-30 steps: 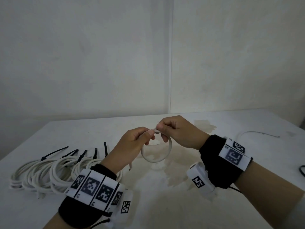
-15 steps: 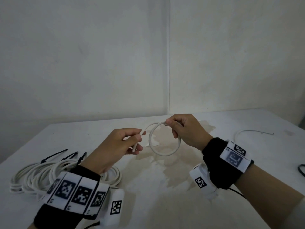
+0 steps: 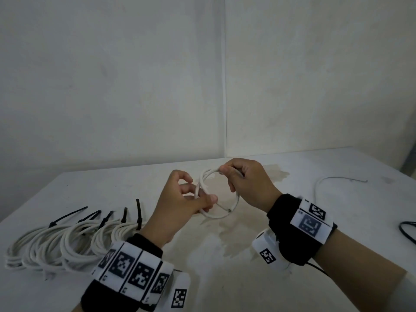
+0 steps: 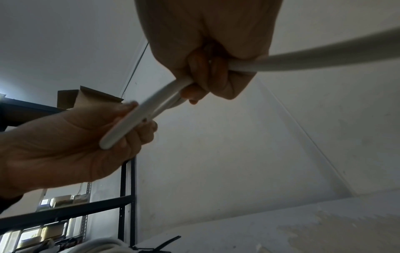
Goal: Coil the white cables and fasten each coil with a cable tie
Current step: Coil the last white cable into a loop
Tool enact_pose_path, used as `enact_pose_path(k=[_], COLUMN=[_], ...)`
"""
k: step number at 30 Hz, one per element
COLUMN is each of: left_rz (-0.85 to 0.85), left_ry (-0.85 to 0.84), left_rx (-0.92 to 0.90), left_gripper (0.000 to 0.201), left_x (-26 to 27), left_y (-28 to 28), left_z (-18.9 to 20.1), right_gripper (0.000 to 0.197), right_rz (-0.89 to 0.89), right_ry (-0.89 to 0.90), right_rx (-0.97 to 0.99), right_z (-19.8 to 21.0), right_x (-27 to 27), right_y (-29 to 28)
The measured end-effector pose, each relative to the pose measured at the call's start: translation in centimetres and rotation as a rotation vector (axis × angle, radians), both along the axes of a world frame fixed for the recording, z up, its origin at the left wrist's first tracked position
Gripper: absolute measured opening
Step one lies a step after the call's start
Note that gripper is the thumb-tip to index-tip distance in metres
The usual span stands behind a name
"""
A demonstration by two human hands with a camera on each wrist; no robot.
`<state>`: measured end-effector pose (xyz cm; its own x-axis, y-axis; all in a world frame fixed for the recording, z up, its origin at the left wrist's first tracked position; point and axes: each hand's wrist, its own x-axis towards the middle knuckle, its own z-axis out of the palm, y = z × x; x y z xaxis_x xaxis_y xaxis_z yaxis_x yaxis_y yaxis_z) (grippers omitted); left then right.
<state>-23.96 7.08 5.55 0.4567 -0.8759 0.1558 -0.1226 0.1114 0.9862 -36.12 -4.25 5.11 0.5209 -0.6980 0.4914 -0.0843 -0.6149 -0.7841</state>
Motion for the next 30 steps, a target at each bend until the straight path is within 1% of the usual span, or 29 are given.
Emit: enact_pose_path(k=[2,4,5,7,8,9,10,13,14,16,17,19,21,22,24,25,28,30], left_rz=[0.043,0.118,0.178,0.303,0.337,0.329,0.27,0.001,-0.053,-0.111,-0.122,-0.123,-0.134,-0.141,-0.15,-0.163,-0.29,-0.334], left_ry=[-0.041,-0.168,-0.254,-0.52,-0.627,-0.669,-0.626,-0.254,-0.181,-0.154,-0.201,-0.415,-0.664,-0.743,-0.78,-0.721,-0.379,-0.254], left_rx=[0.048,0.041,0.017,-0.018,-0.036,-0.057,-0.066,-0.045,-0.031,0.012,0.043,0.098,0.147,0.165,0.182,0.188,0.209,0.174], left_gripper=[0.027,0.012,0.01,0.012,0.013,0.014,0.016,0.018,0.016,0.017,0.023,0.034,0.034,0.033,0.033,0.035,0.042,0.039], left_x=[0.3,0.7,0.9,1.3,1.5,1.7,1.8,1.2,0.9,0.7,0.8,1.3,1.9,2.0,2.2,2.2,2.2,1.9], left_y=[-0.2,-0.4,-0.5,-0.8,-0.8,-0.9,-0.9,-0.7,-0.5,-0.3,-0.2,-0.1,0.0,0.0,0.1,0.1,0.5,0.6], left_z=[-0.3,-0.9,-1.2,-1.6,-1.8,-1.9,-1.8,-1.1,-0.8,-0.4,-0.3,-0.3,-0.1,0.0,0.1,0.1,-0.1,-0.2], right_gripper=[0.024,0.026,0.026,0.027,0.026,0.025,0.024,0.024,0.024,0.025,0.025,0.023,0.022,0.022,0.023,0.023,0.022,0.024], right_rz=[0.026,0.073,0.096,0.118,0.119,0.119,0.12,0.101,0.088,0.061,0.049,0.037,0.04,0.044,0.05,0.051,0.054,0.06], right_ry=[0.002,0.008,0.011,0.012,0.008,0.004,0.003,-0.013,-0.023,-0.028,-0.026,-0.021,0.011,0.033,0.057,0.052,0.038,0.028], right_rx=[0.021,0.042,0.054,0.092,0.113,0.128,0.139,0.163,0.175,0.187,0.186,0.175,0.153,0.139,0.119,0.117,0.105,0.103], right_z=[0.0,0.1,0.1,0.2,0.3,0.4,0.4,0.3,0.1,-0.1,-0.2,-0.3,-0.4,-0.5,-0.6,-0.7,-0.6,-0.6], right_x=[-0.1,-0.1,0.0,0.1,0.0,-0.1,-0.1,-0.4,-0.3,-0.4,-0.5,-0.9,-1.1,-1.2,-1.2,-1.1,-1.0,-0.7], right_y=[0.3,0.6,0.8,0.9,0.9,0.8,0.7,0.5,0.4,0.1,0.0,-0.3,-0.5,-0.6,-0.7,-0.7,-0.8,-0.8])
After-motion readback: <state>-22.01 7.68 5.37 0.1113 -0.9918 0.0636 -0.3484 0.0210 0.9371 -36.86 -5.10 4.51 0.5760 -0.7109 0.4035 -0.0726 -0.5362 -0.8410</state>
